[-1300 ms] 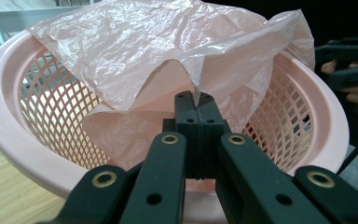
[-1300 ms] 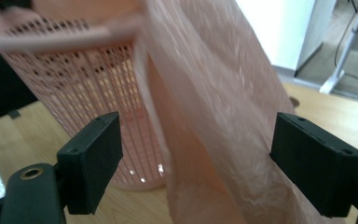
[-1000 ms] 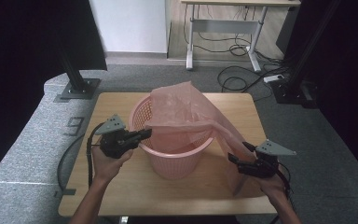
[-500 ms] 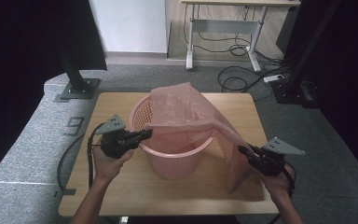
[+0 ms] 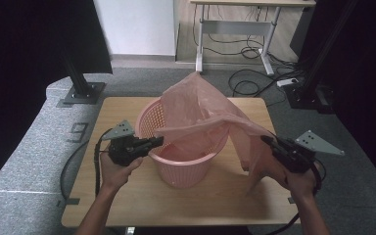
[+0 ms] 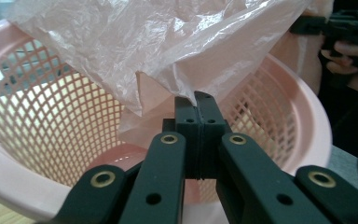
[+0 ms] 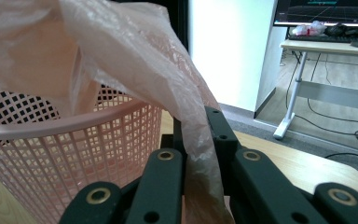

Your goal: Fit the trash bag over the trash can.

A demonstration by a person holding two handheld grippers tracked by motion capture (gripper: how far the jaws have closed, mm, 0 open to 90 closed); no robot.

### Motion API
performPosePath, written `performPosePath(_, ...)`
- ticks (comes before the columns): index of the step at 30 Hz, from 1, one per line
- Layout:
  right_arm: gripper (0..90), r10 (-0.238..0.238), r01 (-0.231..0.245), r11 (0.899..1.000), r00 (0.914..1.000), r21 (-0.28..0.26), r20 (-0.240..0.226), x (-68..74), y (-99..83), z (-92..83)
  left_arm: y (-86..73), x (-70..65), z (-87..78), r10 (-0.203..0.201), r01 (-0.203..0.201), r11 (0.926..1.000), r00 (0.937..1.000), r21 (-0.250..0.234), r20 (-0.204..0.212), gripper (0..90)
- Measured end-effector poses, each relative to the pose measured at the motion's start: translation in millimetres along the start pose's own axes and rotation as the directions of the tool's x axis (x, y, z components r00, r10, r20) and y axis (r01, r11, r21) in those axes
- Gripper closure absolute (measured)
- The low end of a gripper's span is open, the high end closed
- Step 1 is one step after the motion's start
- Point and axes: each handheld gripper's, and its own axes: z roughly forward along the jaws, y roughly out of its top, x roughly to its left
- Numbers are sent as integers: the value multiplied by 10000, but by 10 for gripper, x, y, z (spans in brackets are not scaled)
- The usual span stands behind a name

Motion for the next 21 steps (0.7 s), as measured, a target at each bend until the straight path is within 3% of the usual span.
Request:
performPosePath(8, 839, 154, -156, 9997, 9999, -190, -63, -71, 36, -131, -64, -92, -105, 165, -163, 9999, 9991, -55, 403, 891)
performPosePath(11, 837, 76, -77, 9998, 9999, -210, -81, -57, 45, -158, -65, -90, -132, 230, -221, 9994, 9991, -261, 350, 861)
performPosePath(17, 837, -141, 135, 9997, 9994, -183, -312, -36, 74, -138, -29, -96, -216, 504, -580, 9896, 9969, -1315, -604, 472)
performPosePath(21, 836, -90, 79, 9998, 9986, -204, -530, -30, 116, -97, 7, -86, -193, 636, -726, 9887, 9954, -1311, -712, 390)
